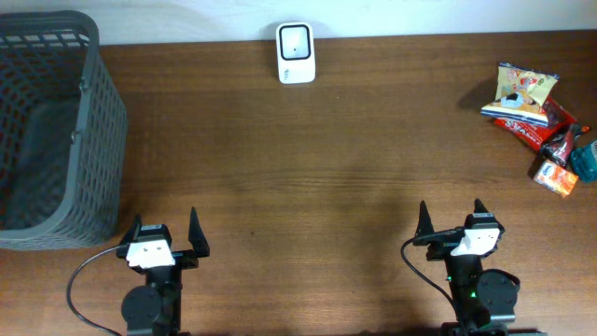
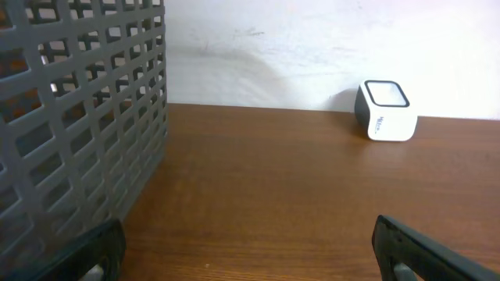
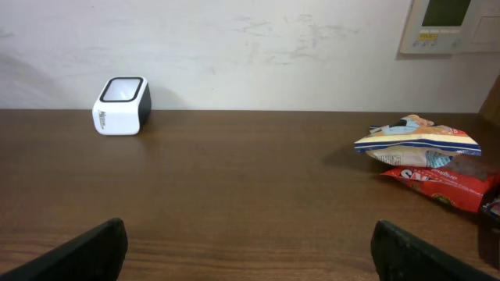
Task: Scan the item barcode
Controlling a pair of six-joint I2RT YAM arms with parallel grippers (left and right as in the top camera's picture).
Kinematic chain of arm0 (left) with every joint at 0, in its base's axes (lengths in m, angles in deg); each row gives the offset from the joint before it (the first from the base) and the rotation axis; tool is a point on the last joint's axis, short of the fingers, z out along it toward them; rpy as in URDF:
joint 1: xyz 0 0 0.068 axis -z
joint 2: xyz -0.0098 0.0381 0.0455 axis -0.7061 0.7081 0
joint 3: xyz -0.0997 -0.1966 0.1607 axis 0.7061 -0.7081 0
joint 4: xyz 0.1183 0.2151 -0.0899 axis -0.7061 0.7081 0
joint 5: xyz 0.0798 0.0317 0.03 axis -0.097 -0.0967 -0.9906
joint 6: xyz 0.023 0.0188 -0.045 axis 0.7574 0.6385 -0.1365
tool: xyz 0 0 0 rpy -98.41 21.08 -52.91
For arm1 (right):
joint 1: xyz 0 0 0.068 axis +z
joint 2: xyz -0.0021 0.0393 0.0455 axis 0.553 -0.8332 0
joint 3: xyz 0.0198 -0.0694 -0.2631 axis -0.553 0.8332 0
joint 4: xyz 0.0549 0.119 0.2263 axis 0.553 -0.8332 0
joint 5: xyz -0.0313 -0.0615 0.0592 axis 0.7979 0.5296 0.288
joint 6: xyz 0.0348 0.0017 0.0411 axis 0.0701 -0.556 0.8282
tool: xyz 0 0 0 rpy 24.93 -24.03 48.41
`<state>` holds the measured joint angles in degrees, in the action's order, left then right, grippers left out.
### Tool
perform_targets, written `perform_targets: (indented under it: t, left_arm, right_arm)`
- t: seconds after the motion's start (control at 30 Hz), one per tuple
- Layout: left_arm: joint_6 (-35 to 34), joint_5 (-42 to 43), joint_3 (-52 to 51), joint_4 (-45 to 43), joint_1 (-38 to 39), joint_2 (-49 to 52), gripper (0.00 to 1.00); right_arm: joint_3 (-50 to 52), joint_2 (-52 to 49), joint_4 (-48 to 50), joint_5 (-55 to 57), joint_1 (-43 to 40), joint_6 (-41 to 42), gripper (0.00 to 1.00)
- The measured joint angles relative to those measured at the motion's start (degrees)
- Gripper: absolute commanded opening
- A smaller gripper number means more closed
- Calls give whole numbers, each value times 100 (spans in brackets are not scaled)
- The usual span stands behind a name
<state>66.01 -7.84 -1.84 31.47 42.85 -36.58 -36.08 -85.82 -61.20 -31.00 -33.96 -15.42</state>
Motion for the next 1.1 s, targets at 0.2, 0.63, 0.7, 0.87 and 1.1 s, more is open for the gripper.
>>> perform_targets:
  t: [0.2,0.63,0.7,0.87,1.1]
  left_arm:
    - [195,37,0,2,0,0,99]
    - [203,122,0,0,0,0,99]
    - [203,122,0,0,0,0,99]
    - [203,122,0,0,0,0,99]
    - [205,122,0,0,0,0,99]
  right_arm:
    - [0,0,0,0,0,-2,99]
    - [0,0,0,0,0,-2,99]
    - [0,0,0,0,0,-2,99]
    - [0,0,0,0,0,-2,99]
    - [0,0,0,0,0,-2,99]
